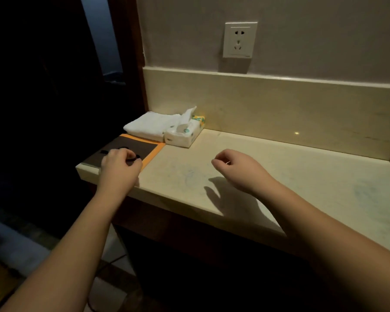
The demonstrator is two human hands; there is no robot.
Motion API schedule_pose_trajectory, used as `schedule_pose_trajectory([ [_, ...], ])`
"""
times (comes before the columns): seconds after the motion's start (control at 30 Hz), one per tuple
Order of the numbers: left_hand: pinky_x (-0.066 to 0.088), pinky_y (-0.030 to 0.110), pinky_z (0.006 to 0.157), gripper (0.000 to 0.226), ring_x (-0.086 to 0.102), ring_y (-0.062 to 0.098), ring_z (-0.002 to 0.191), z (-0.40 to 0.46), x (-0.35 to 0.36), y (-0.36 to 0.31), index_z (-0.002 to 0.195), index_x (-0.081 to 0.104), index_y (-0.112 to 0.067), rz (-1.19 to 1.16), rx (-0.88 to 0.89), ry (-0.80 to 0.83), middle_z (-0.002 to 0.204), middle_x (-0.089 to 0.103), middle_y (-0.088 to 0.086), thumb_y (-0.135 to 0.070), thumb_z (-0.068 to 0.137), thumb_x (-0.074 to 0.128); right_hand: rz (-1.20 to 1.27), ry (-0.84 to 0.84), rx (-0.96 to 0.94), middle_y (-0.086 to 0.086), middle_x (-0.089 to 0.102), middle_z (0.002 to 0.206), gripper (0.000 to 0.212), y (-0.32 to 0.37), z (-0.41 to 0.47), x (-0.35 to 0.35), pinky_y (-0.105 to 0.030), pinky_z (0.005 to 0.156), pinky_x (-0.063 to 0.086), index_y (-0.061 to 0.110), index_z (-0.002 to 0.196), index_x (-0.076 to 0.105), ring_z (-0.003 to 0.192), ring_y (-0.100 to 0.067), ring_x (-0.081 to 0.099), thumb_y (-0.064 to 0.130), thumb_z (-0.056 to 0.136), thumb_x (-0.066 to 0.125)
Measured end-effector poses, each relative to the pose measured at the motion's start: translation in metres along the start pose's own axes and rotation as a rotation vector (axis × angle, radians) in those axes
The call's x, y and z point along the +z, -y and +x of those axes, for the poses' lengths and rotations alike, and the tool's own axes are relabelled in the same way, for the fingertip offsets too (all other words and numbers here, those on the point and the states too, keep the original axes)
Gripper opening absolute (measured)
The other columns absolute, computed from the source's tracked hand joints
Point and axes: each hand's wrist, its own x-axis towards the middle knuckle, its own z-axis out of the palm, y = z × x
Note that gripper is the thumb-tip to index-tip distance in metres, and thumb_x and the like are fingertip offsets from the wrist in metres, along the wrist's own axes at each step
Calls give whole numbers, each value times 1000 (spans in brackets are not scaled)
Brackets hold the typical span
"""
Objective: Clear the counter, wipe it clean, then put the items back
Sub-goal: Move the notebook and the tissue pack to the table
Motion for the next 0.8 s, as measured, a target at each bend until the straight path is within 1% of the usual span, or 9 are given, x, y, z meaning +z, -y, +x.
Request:
schedule_pose_trajectory([
  [0.1, 33, 46, 103, 51, 36, 37, 127, 35, 5, 26, 136, 49, -10, 187, -164, 37, 137, 42, 19, -35, 92, 57, 39, 13, 70, -4, 65, 113, 36, 9, 45, 20, -29, 77, 41, 14, 113, 62, 100, -21, 58, 40, 96, 45],
  [0.2, 31, 45, 105, 65, 33, 36, 131, 61, 11, 51, 142, 39, -14, 349, -269, 109, 142, 37, 18, -50, 91, 55, 84, 19, 156, -8, 66, 111, 36, 16, 90, 41, -29, 74, 38, 11, 109, 60, 95, -24, 57, 40, 95, 43],
  [0.27, 30, 45, 105, 73, 33, 37, 131, 72, 15, 61, 144, 36, -12, 372, -320, 143, 144, 36, 18, -58, 90, 52, 113, 10, 214, -11, 65, 111, 38, 17, 116, 53, -29, 72, 37, 9, 108, 59, 97, -28, 58, 39, 95, 42],
  [0.33, 29, 45, 105, 79, 33, 37, 132, 81, 16, 65, 145, 34, -12, 360, -369, 170, 145, 35, 18, -62, 88, 51, 152, -2, 269, -11, 64, 112, 42, 17, 138, 65, -30, 73, 38, 7, 112, 58, 103, -31, 59, 42, 94, 42],
  [0.43, 30, 46, 105, 83, 33, 38, 133, 90, 16, 66, 145, 32, -12, 362, -394, 197, 146, 36, 18, -65, 84, 55, 196, -39, 325, -12, 64, 114, 59, 21, 162, 79, -35, 83, 46, 9, 116, 58, 106, -33, 59, 58, 88, 40],
  [0.47, 30, 46, 105, 84, 33, 37, 133, 92, 16, 65, 145, 33, -13, 366, -394, 196, 145, 36, 18, -65, 83, 56, 221, -51, 329, -11, 64, 115, 62, 22, 168, 83, -37, 86, 46, 10, 118, 58, 107, -33, 59, 60, 86, 40],
  [0.53, 31, 46, 104, 86, 32, 37, 133, 93, 14, 65, 144, 33, -14, 372, -394, 193, 145, 36, 17, -67, 81, 58, 259, -76, 329, -11, 64, 117, 59, 25, 177, 89, -37, 88, 46, 10, 122, 57, 109, -32, 58, 56, 88, 44],
  [0.67, 30, 47, 104, 92, 29, 35, 135, 98, 8, 65, 145, 31, -14, 391, -400, 224, 147, 34, 17, -68, 77, 62, 228, -50, 337, -14, 64, 118, 42, 26, 185, 91, -32, 79, 43, 8, 121, 58, 107, -31, 59, 34, 91, 45],
  [0.8, 29, 45, 105, 100, 29, 35, 135, 104, 1, 60, 145, 31, -12, 410, -434, 272, 147, 32, 17, -68, 71, 69, 241, -27, 382, -15, 61, 125, 38, 28, 187, 85, -31, 86, 43, 4, 125, 58, 113, -31, 57, 26, 96, 46],
])
